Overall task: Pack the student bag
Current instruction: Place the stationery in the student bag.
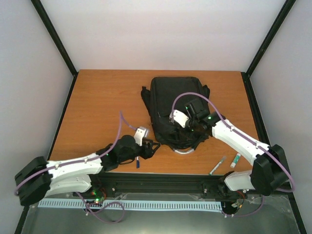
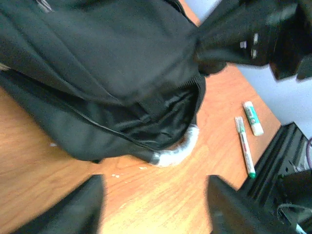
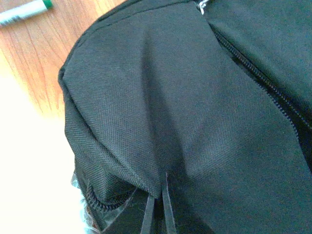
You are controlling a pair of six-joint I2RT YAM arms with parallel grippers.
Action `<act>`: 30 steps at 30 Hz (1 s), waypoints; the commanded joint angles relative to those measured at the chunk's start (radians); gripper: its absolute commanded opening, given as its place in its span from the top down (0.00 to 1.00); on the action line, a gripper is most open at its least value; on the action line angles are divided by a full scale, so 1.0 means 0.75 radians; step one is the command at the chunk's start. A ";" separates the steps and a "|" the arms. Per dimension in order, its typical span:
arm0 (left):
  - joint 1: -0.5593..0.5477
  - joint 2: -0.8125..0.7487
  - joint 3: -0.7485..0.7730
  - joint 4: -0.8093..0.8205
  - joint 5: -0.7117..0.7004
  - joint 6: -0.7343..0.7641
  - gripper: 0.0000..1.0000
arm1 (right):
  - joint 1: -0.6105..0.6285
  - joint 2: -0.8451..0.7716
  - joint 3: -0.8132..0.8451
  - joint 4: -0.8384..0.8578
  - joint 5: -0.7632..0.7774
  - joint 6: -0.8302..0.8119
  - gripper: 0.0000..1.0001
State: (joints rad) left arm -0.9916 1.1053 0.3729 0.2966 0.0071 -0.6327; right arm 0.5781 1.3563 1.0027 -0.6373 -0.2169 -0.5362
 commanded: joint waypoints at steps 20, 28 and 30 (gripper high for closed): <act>0.175 0.087 0.539 -1.008 -0.442 -0.163 0.00 | -0.229 -0.157 -0.240 0.024 0.029 -0.016 0.97; 0.177 0.041 0.575 -0.826 -0.479 0.065 0.00 | -0.235 -0.152 -0.286 0.049 0.028 -0.008 0.97; 0.177 0.061 0.641 -0.846 -0.483 0.096 0.00 | -0.236 -0.144 -0.294 0.047 0.009 -0.027 0.95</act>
State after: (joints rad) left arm -0.8639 1.1530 0.7452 -0.3805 -0.3412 -0.6647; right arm 0.4183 1.2476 0.8043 -0.5922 -0.2138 -0.5598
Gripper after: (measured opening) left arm 0.998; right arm 0.039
